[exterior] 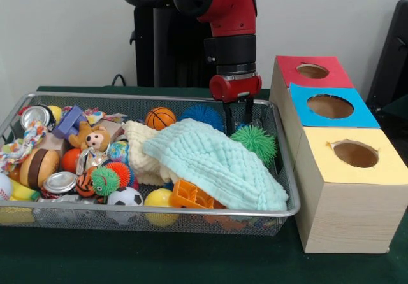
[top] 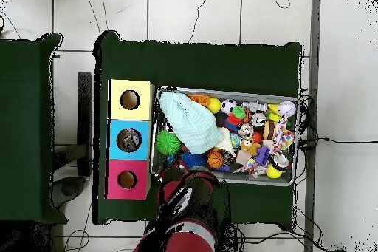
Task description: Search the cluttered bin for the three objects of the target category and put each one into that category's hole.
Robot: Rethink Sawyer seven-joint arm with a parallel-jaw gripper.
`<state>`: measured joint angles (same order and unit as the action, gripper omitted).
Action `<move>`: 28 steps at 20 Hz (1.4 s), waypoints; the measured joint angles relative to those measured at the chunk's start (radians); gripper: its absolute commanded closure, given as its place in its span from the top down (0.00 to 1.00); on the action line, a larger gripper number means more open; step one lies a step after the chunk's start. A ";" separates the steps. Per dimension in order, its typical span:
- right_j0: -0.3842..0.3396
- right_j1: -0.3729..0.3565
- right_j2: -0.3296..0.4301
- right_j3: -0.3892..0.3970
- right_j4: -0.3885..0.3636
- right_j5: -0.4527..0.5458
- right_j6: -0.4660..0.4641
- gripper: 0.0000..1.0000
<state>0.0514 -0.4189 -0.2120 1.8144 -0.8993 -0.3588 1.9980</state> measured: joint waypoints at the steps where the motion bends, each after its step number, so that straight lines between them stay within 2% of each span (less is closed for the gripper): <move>1: 0.000 0.000 0.000 0.000 0.000 0.000 0.000 0.00; 18: 0.018 0.010 -0.026 -0.004 0.000 -0.030 0.000 0.00; 28: -0.014 -0.009 -0.024 0.008 -0.002 -0.033 0.000 0.00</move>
<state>0.0373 -0.4280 -0.2357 1.8228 -0.9012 -0.3916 1.9980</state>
